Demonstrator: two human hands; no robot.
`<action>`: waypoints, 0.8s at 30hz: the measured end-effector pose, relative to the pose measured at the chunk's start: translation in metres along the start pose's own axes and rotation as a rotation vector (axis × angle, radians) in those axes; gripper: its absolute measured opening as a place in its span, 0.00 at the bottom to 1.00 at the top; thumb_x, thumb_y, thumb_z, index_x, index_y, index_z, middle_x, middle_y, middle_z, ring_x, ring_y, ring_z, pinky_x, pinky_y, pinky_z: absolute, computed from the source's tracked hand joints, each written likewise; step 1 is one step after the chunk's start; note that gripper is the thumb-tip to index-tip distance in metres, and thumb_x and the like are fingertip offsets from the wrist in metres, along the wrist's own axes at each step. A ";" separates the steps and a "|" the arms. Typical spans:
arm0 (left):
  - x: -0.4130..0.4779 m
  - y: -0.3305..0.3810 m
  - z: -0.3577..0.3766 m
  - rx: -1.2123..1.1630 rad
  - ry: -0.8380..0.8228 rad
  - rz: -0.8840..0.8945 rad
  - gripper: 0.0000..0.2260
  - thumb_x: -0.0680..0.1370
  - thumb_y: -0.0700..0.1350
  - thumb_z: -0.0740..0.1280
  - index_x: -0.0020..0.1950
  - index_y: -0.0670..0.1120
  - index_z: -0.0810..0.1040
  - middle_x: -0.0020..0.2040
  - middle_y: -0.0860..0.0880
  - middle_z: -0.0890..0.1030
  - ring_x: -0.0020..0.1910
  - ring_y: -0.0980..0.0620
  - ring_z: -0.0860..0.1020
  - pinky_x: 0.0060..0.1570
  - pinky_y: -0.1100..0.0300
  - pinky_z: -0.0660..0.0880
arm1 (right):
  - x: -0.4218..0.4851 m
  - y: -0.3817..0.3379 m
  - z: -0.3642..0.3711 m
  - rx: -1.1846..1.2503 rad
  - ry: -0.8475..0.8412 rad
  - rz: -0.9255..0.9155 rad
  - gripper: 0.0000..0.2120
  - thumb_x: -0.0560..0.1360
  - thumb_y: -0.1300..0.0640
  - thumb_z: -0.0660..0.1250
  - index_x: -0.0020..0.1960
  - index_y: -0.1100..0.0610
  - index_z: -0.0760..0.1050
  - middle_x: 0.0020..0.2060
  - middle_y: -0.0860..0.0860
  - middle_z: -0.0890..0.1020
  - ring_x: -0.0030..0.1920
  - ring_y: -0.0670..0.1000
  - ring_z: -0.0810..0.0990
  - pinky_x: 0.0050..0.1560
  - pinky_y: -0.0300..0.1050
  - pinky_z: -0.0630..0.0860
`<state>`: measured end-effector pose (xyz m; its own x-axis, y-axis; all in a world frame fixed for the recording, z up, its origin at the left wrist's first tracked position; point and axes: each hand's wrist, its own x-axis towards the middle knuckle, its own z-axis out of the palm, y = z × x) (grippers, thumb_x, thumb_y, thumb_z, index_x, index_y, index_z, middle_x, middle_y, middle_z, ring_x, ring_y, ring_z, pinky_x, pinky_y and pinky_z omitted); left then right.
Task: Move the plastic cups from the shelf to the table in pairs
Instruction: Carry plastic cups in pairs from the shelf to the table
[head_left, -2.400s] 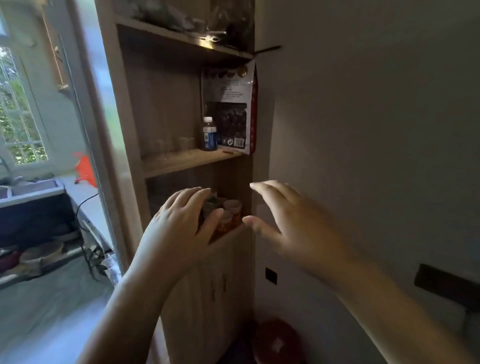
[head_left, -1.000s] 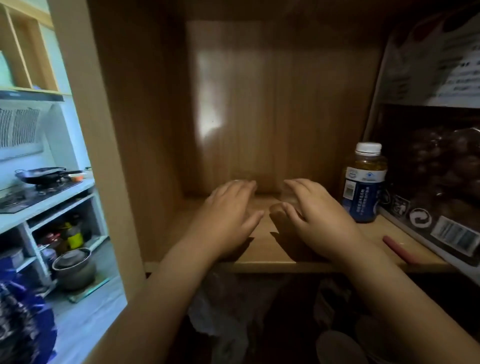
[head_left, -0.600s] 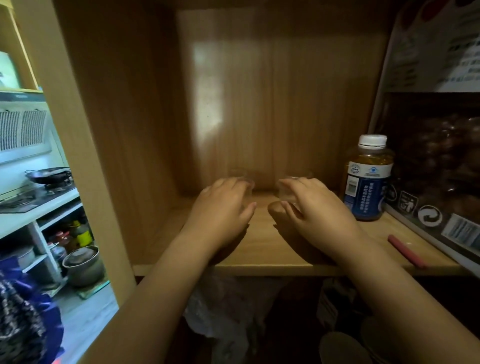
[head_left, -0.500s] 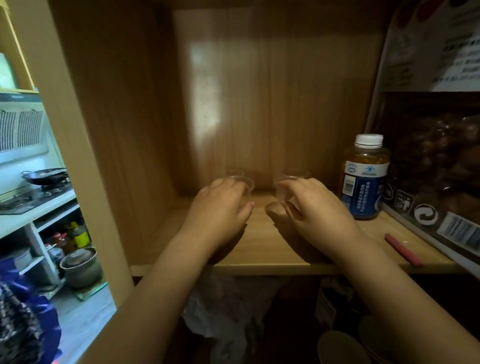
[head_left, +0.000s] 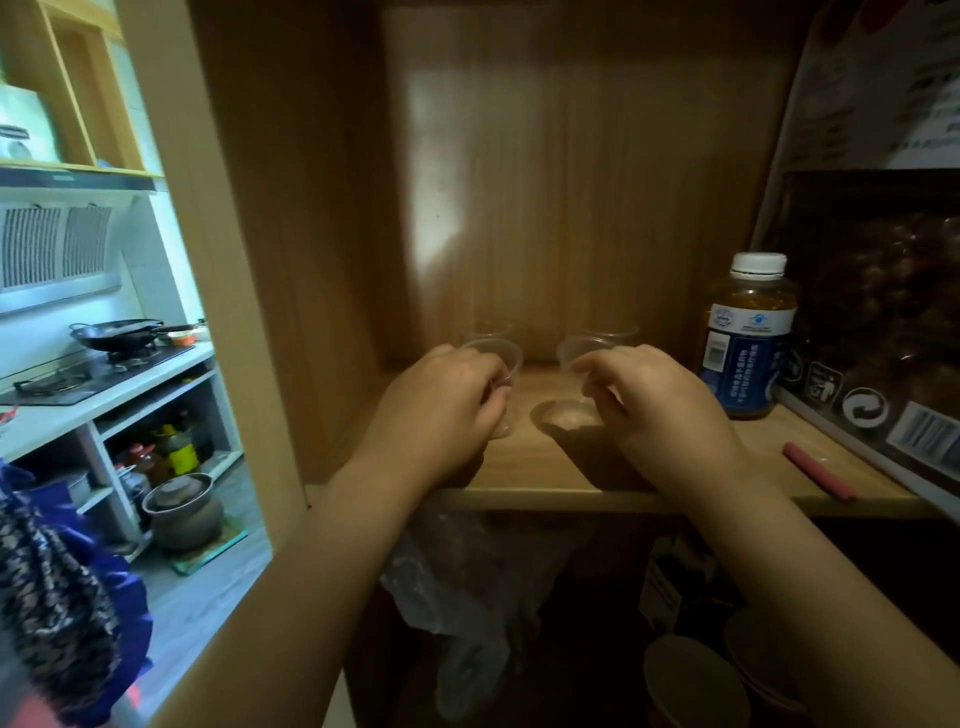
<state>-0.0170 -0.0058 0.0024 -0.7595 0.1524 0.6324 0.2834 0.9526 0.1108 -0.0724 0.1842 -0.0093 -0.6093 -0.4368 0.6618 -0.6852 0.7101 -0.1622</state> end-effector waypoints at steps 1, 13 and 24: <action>-0.005 -0.001 -0.004 0.002 0.005 0.002 0.06 0.76 0.48 0.62 0.48 0.51 0.77 0.44 0.54 0.78 0.43 0.56 0.71 0.38 0.62 0.68 | -0.003 -0.006 -0.002 0.001 0.006 -0.007 0.15 0.75 0.58 0.62 0.60 0.48 0.72 0.50 0.44 0.77 0.50 0.41 0.70 0.41 0.32 0.65; -0.141 -0.027 -0.101 0.109 0.127 -0.111 0.05 0.74 0.48 0.65 0.42 0.49 0.77 0.38 0.53 0.78 0.40 0.51 0.74 0.38 0.59 0.67 | -0.042 -0.153 0.004 0.203 0.123 -0.212 0.08 0.73 0.59 0.66 0.51 0.54 0.77 0.45 0.47 0.80 0.45 0.42 0.70 0.43 0.31 0.62; -0.360 -0.093 -0.264 0.240 0.146 -0.534 0.09 0.73 0.51 0.62 0.42 0.49 0.78 0.38 0.52 0.79 0.42 0.50 0.74 0.43 0.51 0.72 | -0.090 -0.403 0.064 0.597 -0.002 -0.443 0.08 0.69 0.65 0.71 0.46 0.56 0.80 0.42 0.50 0.84 0.45 0.52 0.80 0.45 0.49 0.76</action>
<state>0.3845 -0.2188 -0.0329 -0.6673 -0.3847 0.6378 -0.2679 0.9230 0.2764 0.2324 -0.0980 -0.0505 -0.2262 -0.6140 0.7562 -0.9668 0.0465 -0.2514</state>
